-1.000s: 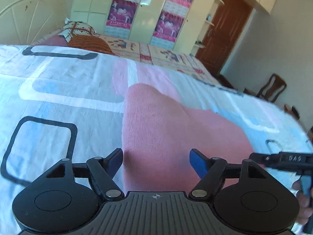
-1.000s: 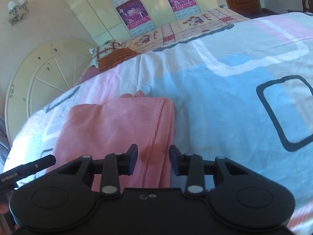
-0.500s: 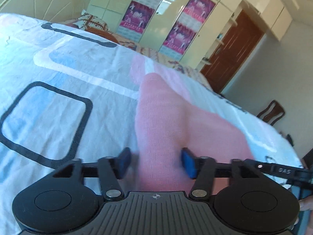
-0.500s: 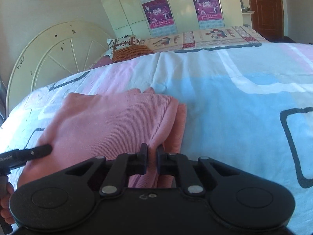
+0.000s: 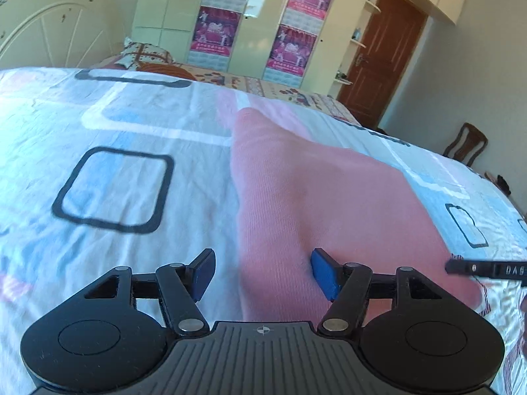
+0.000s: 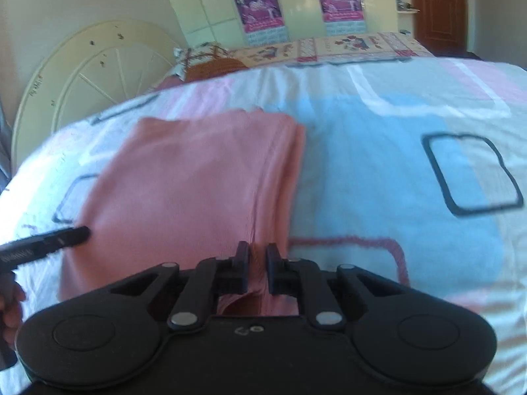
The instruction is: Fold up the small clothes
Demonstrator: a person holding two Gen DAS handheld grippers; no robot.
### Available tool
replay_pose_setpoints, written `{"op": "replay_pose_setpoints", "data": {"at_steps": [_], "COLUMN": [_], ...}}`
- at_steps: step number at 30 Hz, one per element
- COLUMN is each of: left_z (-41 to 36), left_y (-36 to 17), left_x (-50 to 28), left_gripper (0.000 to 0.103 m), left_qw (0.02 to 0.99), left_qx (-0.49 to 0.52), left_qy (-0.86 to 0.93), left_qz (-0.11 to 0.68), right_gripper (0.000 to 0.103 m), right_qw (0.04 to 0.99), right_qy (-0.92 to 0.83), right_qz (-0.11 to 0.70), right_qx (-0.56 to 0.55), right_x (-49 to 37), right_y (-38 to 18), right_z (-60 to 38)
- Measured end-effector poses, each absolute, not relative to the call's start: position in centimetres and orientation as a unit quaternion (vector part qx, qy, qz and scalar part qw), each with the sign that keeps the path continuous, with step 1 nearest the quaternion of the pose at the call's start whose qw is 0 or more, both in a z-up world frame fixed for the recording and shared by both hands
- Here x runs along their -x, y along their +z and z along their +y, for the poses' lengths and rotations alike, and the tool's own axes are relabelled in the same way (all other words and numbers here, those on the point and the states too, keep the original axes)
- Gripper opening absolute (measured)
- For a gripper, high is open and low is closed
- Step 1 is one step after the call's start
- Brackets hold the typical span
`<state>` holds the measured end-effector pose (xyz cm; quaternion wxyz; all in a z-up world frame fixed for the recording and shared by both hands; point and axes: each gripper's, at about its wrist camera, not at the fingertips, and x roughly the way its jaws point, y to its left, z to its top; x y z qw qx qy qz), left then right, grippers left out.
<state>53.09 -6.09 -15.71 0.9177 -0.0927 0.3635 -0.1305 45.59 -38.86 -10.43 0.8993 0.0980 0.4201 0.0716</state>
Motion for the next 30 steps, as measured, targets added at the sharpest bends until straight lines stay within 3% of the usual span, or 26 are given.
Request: {"op": "replay_pose_setpoints", "data": {"at_steps": [4, 7, 10, 15, 18, 20, 27, 30], "left_z": [-5.7, -5.7, -6.0, -6.6, -6.4, -6.0, -7.9, -8.8], "left_y": [-15.9, -14.4, -14.2, -16.8, -16.0, -14.3, -10.8, -10.9], "left_x": [-51.6, -50.3, -49.3, -48.5, -48.4, -48.2, -56.9, -61.8], "left_gripper": [0.064, 0.052, 0.052, 0.052, 0.052, 0.052, 0.052, 0.037], "left_qw": [0.918, 0.921, 0.918, 0.907, 0.907, 0.920, 0.938, 0.935], "left_qx": [0.082, 0.071, 0.053, 0.035, 0.041, 0.053, 0.046, 0.032], "left_qy": [-0.129, -0.132, -0.141, -0.129, -0.124, -0.128, -0.145, -0.120], "left_qz": [0.367, 0.359, 0.367, 0.399, 0.400, 0.368, 0.310, 0.333], "right_gripper": [0.010, 0.011, 0.010, 0.001, 0.002, 0.009, 0.010, 0.010], "right_qw": [0.900, 0.910, 0.920, 0.890, 0.890, 0.901, 0.934, 0.932], "right_qy": [0.077, 0.066, 0.099, 0.103, 0.106, 0.112, 0.082, 0.067], "right_qz": [0.419, 0.402, 0.373, 0.443, 0.443, 0.418, 0.348, 0.354], "right_qx": [-0.097, -0.079, -0.072, 0.000, -0.036, -0.032, -0.015, -0.025], "right_x": [-44.4, -43.9, -42.6, -42.8, -42.9, -42.8, -50.2, -54.6], "right_y": [-11.1, -9.3, -7.4, -11.3, -10.8, -9.1, -6.6, -7.1], "right_z": [-38.9, -38.5, -37.9, -36.5, -37.4, -37.4, -37.1, -37.0]}}
